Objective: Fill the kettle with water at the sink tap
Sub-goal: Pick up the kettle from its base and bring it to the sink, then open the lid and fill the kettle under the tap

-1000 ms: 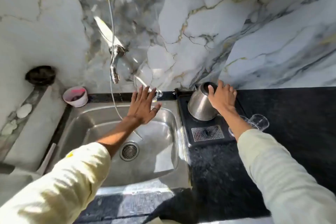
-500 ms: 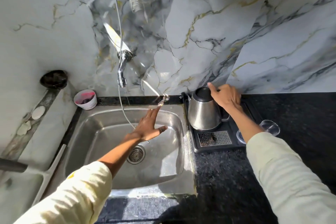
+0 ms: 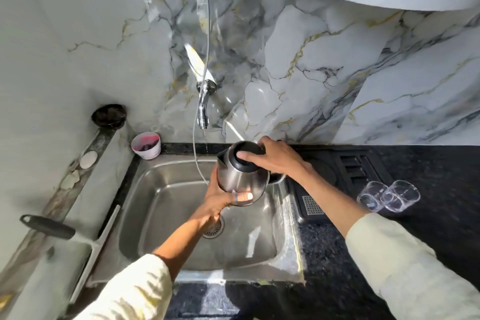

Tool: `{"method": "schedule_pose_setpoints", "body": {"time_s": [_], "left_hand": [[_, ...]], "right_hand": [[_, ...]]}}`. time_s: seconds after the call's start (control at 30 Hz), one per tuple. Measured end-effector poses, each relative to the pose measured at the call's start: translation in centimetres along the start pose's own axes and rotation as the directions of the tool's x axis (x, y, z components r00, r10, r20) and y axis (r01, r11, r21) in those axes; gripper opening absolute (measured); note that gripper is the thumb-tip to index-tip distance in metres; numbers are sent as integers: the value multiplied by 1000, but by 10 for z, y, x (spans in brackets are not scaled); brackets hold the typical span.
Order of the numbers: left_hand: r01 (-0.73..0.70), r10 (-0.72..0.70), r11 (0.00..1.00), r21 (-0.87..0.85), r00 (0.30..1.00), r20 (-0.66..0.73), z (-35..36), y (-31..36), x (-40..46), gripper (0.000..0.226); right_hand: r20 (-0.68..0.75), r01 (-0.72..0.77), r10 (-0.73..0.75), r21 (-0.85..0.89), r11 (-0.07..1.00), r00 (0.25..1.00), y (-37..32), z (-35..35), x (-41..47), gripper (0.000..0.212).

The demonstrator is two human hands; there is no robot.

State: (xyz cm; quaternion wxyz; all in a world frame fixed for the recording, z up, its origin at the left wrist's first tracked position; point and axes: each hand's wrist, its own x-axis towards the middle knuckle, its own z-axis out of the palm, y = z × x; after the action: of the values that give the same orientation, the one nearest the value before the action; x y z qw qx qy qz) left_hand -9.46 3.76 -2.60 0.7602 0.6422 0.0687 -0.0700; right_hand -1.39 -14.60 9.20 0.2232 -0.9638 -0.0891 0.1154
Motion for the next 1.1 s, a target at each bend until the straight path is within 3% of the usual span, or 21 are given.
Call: {"method": "schedule_pose_setpoints", "body": {"time_s": [0.1,0.23,0.4,0.53,0.7,0.77,0.83,0.9,0.97,1.03,1.1], "left_hand": [[-95,95,995,20,995,22,-20,4,-5,117],[-55,53,998,38,997,55,-46,13,-6,123],[135,-147,988,77,975,168,-72,28,-6,129],[120,-144,987,104,953,266,-85,39,-2,120],[158,-204,975,155,914,351,-93,40,1,116],[191,-230,971,142,903,363,-93,35,2,115],[228,-247,969,96,907,342,-89,29,3,114],[245,-247,969,46,925,290,-83,23,4,114],[208,-216,976,58,946,241,-80,21,4,123],[157,-186,978,139,955,231,-84,29,7,135],[148,-189,961,234,968,164,-90,46,15,130]], "right_hand": [[141,-100,85,104,989,986,-14,7,2,86],[212,-115,47,321,940,976,-26,10,2,61],[377,-152,-228,750,644,898,-22,-15,-12,46],[393,-187,-328,838,513,859,-20,-18,-22,42],[348,-223,-477,928,300,807,-7,-11,-34,67],[314,-120,-475,911,394,822,0,-4,-36,78],[250,46,-364,767,640,897,1,9,-36,91],[105,74,-157,553,830,982,-1,25,-31,74],[5,18,-24,512,859,1000,1,40,-22,54],[-13,-36,53,580,814,999,3,54,-13,46],[-22,-59,95,644,763,995,1,67,-4,41]]}}
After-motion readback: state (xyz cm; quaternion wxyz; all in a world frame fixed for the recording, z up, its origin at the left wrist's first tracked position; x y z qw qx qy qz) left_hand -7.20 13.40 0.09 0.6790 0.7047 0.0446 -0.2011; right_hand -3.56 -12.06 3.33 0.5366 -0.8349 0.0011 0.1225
